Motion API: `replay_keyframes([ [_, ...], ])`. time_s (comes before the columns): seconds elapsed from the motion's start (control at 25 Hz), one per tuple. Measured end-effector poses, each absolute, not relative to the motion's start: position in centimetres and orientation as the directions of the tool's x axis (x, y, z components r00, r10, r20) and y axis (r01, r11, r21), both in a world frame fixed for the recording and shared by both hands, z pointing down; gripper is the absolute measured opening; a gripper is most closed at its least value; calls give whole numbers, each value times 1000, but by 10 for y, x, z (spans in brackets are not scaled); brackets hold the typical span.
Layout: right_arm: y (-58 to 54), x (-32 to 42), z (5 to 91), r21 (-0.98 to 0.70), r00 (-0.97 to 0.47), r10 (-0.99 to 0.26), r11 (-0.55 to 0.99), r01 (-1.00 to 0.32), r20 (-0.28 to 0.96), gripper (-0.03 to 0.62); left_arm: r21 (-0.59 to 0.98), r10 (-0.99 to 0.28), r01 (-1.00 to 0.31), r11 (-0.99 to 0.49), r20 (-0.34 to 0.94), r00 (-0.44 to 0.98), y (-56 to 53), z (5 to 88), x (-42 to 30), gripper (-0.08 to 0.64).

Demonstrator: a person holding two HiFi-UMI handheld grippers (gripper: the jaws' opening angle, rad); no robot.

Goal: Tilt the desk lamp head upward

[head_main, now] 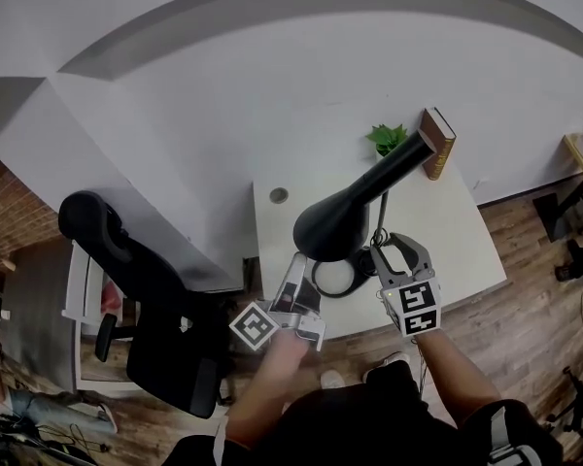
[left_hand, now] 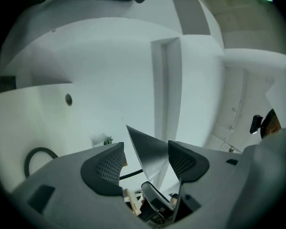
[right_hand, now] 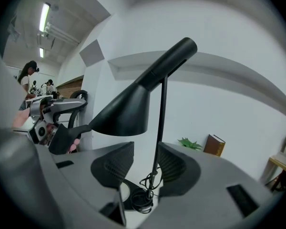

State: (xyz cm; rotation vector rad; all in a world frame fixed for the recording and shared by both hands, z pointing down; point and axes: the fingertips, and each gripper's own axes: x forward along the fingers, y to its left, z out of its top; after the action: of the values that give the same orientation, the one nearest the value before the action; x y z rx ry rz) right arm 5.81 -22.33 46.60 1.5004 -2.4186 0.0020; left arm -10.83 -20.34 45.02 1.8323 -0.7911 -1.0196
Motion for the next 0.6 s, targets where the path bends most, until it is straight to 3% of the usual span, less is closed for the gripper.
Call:
replay_keyframes([
  [0.2, -244, 60, 468, 152, -394, -876, 445, -882, 277, 130, 922, -820, -5, -388, -342, 460, -214, 454, -100, 265],
  [0.6, -267, 63, 469, 181, -357, -878, 426, -887, 318, 118, 940, -823, 88, -331, -333, 460, -226, 466, -102, 258],
])
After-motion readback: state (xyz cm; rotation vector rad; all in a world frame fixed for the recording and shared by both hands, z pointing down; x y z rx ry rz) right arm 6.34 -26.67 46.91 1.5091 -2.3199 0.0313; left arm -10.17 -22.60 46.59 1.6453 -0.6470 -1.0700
